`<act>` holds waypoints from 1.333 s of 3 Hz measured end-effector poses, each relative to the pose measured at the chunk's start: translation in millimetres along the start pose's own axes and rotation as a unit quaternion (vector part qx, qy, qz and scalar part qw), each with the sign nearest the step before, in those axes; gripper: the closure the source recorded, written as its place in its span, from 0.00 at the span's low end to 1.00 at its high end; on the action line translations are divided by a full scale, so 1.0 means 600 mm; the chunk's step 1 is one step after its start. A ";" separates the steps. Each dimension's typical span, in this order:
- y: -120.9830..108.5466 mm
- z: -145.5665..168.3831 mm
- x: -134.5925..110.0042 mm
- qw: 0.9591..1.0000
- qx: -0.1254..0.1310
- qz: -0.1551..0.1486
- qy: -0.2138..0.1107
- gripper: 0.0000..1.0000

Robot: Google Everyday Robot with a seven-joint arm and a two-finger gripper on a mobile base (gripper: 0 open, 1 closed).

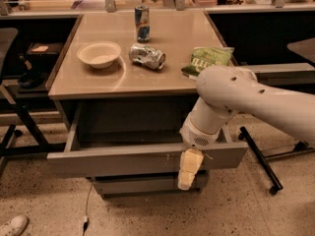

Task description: Open top drawer

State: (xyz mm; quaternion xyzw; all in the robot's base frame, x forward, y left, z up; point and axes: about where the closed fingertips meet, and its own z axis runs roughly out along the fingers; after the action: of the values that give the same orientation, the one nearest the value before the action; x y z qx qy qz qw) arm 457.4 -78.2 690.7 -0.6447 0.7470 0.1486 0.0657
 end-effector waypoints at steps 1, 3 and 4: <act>-0.024 0.025 -0.014 1.000 -0.001 -0.010 0.015 0.00; 0.037 0.058 0.029 0.996 -0.075 0.004 0.047 0.00; 0.037 0.058 0.028 0.996 -0.075 0.004 0.047 0.00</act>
Offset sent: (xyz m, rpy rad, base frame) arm -0.0277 0.0012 -0.0498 -0.1116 0.1849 0.0821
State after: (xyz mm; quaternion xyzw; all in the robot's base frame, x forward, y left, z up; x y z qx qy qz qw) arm 429.7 -80.8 655.8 -0.6509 0.7387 0.1739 -0.0189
